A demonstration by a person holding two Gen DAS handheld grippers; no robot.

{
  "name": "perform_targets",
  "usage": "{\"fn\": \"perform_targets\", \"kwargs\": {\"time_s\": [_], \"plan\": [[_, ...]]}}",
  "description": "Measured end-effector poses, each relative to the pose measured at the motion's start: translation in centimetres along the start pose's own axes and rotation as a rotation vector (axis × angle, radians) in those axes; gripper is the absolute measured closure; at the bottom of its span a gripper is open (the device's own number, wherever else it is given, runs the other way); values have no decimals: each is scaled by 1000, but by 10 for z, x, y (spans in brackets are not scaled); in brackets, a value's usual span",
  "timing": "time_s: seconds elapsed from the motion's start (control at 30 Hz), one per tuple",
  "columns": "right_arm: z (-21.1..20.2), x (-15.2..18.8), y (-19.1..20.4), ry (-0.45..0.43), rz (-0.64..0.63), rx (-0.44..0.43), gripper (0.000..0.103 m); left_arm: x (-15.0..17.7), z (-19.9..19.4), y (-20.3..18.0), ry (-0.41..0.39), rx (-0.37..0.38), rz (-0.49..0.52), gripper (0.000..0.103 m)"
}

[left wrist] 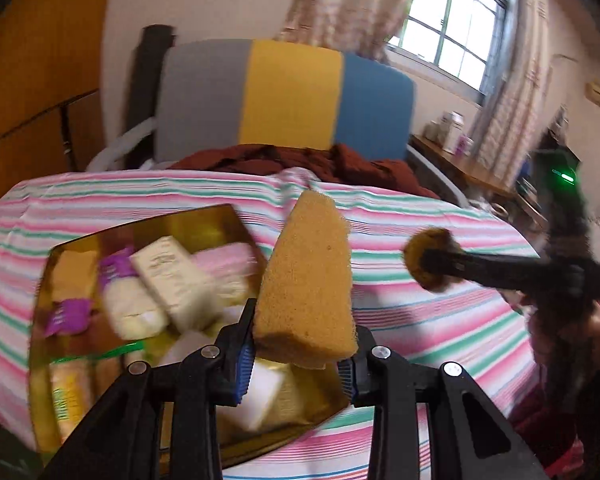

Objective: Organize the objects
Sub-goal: 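Carry the sponge and knitted ball to the gold tray and release both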

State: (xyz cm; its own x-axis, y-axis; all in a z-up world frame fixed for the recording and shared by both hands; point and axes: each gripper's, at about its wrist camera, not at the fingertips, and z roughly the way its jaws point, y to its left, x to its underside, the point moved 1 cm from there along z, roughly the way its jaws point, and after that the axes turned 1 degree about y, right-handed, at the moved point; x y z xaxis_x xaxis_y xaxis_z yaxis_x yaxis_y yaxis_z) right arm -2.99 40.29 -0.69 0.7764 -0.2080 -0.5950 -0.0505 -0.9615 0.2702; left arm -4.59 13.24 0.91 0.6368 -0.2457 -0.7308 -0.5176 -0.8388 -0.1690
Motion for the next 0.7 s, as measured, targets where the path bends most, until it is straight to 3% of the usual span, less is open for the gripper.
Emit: {"fn": "perform_targets", "kwargs": {"time_s": [0.33, 0.57, 0.7], "plan": [[-6, 18, 99, -9, -152, -174, 51, 5, -15, 91, -26, -174, -150, 68], [9, 36, 159, 30, -251, -258, 51, 2, -14, 123, -30, -243, -187, 68], [20, 44, 184, 51, -299, -280, 49, 1, -7, 135, -8, -268, -214, 60]]}}
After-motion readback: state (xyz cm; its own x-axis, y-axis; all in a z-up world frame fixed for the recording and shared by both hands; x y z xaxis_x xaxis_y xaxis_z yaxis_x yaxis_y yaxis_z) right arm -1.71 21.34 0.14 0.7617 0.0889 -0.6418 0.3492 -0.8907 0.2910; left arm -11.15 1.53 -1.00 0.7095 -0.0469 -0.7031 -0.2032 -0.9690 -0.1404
